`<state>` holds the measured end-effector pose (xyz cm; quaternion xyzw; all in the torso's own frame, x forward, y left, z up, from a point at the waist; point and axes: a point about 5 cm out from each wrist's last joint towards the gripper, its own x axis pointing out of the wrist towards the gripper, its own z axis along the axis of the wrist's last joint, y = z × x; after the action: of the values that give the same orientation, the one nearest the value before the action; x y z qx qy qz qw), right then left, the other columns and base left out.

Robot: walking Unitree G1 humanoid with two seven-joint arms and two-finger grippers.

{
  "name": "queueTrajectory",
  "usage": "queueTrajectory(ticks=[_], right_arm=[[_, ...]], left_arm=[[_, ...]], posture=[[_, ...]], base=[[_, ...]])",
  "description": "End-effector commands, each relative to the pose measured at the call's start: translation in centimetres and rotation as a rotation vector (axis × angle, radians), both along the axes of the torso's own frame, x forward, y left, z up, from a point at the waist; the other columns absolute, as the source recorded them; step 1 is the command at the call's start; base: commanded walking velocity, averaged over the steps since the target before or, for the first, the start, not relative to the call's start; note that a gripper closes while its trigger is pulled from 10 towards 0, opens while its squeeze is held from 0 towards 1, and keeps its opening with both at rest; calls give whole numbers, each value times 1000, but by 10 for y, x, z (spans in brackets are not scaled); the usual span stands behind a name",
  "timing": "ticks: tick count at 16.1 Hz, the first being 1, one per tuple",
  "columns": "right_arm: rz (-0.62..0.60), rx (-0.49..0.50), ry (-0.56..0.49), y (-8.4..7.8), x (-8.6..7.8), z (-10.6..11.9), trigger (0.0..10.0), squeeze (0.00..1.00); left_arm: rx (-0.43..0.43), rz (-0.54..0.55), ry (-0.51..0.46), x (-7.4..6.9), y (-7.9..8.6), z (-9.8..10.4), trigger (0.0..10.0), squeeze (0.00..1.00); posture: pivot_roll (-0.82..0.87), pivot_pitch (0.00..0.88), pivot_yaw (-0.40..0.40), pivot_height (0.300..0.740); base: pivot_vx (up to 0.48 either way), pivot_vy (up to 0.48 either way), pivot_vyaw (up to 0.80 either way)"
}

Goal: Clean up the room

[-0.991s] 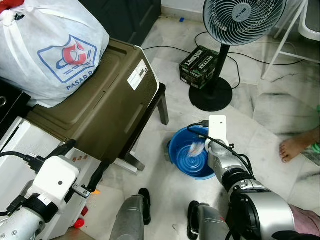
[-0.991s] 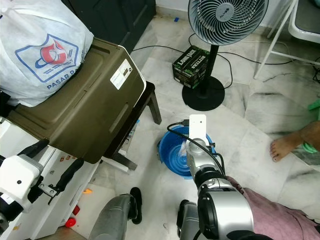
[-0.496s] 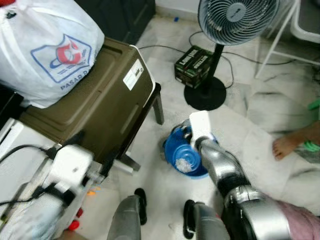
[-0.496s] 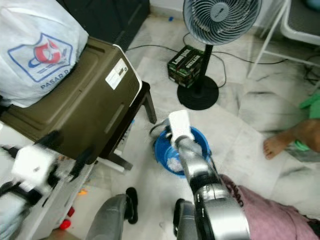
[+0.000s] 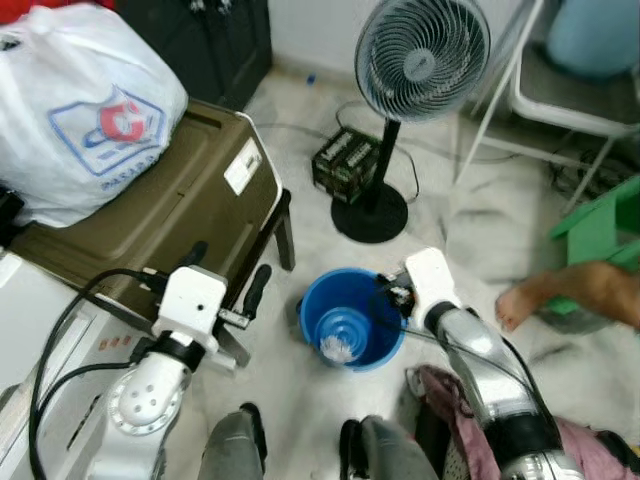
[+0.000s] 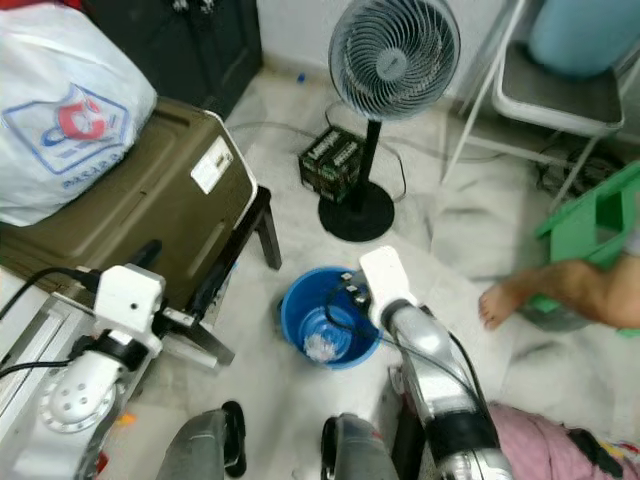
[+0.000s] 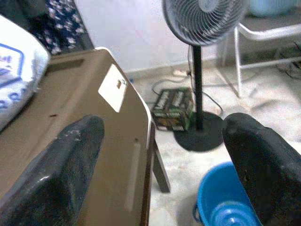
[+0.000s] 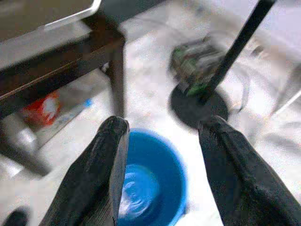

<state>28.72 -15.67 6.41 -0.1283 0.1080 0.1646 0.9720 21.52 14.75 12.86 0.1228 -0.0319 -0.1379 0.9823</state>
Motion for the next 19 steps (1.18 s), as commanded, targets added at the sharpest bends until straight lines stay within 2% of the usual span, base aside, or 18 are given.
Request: queueTrajectory(ticks=[1, 2, 3, 4, 6, 7, 8, 9, 10, 12, 14, 16, 19], right_arm=[[8, 23, -73, -2, 0, 13, 10000, 0], [-102, 39, -95, -11, -2, 18, 10000, 0], [-184, 28, -100, -22, -4, 21, 10000, 231], [-135, 76, -61, -23, -8, 22, 10000, 1000], [-198, 60, -118, -27, -8, 25, 10000, 1000], [-207, 108, -111, -26, -7, 25, 10000, 1000], [-218, 103, -124, -25, -7, 26, 10000, 0], [-261, 160, -98, -21, -5, 25, 10000, 0], [-278, 196, -111, -18, -3, 30, 10000, 0], [-225, 139, -167, -11, -2, 40, 10000, 0], [-248, 148, -191, -12, 4, 47, 10000, 0], [-247, 133, -199, -11, 5, 47, 10000, 0], [-270, 150, -182, -13, 0, 43, 10000, 0]], left_arm=[[7, 20, -6, 0, 1, -1, 10000, 0], [-10, 54, -9, 0, 4, -3, 10000, 0], [-44, 109, -2, -1, 7, -6, 10000, 0], [-96, 182, 2, -3, 9, -10, 10000, 0], [-163, 233, 27, -4, 9, -15, 10000, 0], [-166, 235, 29, -4, 8, -16, 10000, 0], [-162, 238, 23, -4, 9, -17, 10000, 0], [-136, 257, 15, -4, 11, -20, 10000, 0], [-150, 268, 32, -3, 13, -23, 10000, 0], [-145, 254, 12, 3, 12, -19, 10000, 0], [-124, 259, -25, 11, 14, -12, 10000, 0], [-132, 276, -34, 11, 17, -10, 10000, 0], [-198, 351, -14, 8, 23, -11, 10000, 0]], posture=[[-52, 66, -43, 740], [-57, 49, -52, 740], [-59, 35, -57, 740], [-59, 30, -57, 740], [-49, 16, -72, 740], [-45, 10, -75, 740], [-43, 5, -77, 740], [-42, 4, -74, 740], [-47, 2, -69, 740], [-50, 15, -66, 740], [-49, 19, -68, 740], [-43, 24, -64, 740], [-28, 34, -65, 740]], base=[[0, 0, 0], [0, 0, 0], [0, 0, 0], [0, 0, 0], [0, 0, 0], [0, 0, 0], [0, 0, 0], [0, 0, 0], [0, 0, 0], [0, 0, 800], [0, 0, 800], [0, 0, 800], [0, 0, 800]])
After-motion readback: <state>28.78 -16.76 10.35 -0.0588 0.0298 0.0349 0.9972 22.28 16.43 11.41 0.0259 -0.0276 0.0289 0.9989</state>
